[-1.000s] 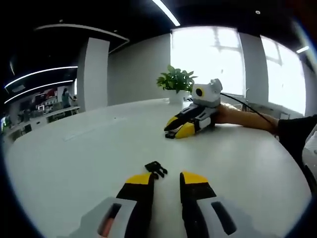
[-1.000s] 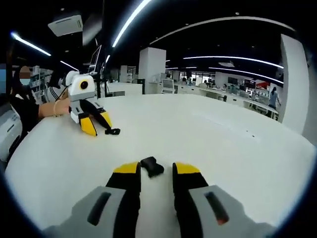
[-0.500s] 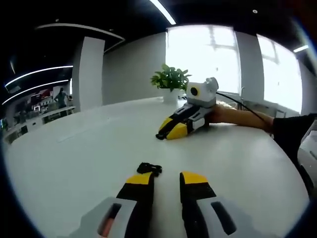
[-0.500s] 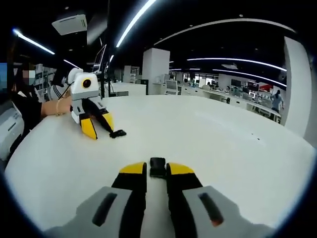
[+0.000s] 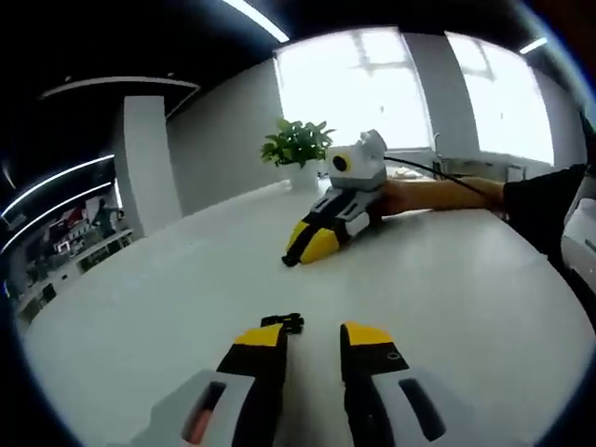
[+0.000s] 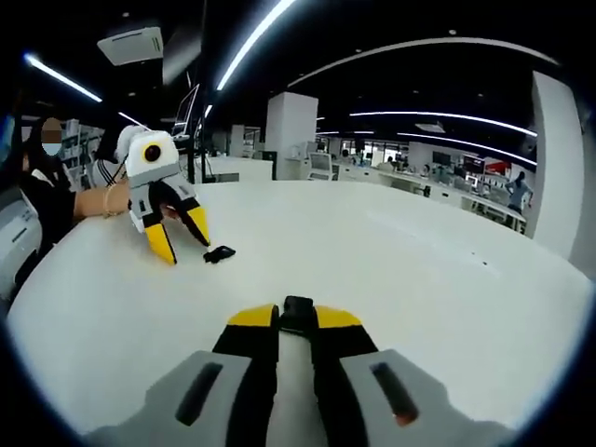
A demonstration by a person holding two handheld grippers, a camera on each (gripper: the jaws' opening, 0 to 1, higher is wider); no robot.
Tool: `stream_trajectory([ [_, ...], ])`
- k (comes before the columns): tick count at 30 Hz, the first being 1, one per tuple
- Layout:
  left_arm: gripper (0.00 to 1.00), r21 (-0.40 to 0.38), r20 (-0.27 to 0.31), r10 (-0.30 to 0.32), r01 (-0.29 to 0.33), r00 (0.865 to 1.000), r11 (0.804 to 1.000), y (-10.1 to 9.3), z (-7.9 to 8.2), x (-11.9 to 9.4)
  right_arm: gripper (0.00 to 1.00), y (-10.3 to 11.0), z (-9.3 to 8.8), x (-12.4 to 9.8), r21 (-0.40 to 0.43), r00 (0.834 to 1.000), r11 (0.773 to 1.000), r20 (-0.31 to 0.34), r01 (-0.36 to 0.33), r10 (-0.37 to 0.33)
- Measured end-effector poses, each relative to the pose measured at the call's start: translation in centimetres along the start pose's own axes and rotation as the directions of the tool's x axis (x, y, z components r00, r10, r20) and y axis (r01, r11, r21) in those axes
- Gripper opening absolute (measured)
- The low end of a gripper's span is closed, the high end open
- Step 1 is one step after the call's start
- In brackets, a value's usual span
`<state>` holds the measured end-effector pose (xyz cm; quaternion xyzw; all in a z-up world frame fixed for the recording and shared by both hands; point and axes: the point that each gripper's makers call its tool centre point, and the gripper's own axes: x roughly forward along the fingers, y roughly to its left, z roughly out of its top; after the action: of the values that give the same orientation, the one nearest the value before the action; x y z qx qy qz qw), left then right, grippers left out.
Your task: Snap the two parts of the plastic buckle together until the buckle closes and remains connected.
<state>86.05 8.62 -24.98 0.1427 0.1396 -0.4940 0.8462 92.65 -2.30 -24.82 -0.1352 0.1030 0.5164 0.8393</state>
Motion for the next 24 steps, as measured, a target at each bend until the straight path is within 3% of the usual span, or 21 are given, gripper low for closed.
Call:
stream_trajectory([
  [6, 0.22, -0.034, -0.002, 0.042, -0.042, 0.999, 0.999, 2.1, -0.6, 0.3, 0.14, 0.0, 0.0, 0.0, -0.001, 1.000, 1.000, 0.004, 0.002, -0.002],
  [8, 0.22, -0.086, 0.015, 0.033, -0.031, 0.999, 0.996, 2.2, -0.6, 0.8, 0.15, -0.1, 0.0, 0.0, 0.001, 1.000, 1.000, 0.005, 0.007, -0.007],
  [13, 0.22, -0.108, 0.024, 0.047, -0.044, 0.999, 0.993, 2.8, -0.3, 2.2, 0.15, 0.0, 0.0, 0.0, 0.000, 1.000, 1.000, 0.006, 0.013, -0.013],
  [20, 0.22, -0.139, 0.041, 0.044, -0.038, 0.998, 0.990, 2.5, 0.0, 3.2, 0.15, 0.0, 0.0, 0.0, 0.002, 1.000, 1.000, 0.007, 0.014, -0.014],
  [24, 0.22, -0.164, 0.051, 0.013, -0.005, 0.999, 0.986, 2.0, 0.1, 3.3, 0.15, 0.0, 0.0, 0.0, 0.013, 1.000, 1.000, 0.010, 0.015, -0.015],
])
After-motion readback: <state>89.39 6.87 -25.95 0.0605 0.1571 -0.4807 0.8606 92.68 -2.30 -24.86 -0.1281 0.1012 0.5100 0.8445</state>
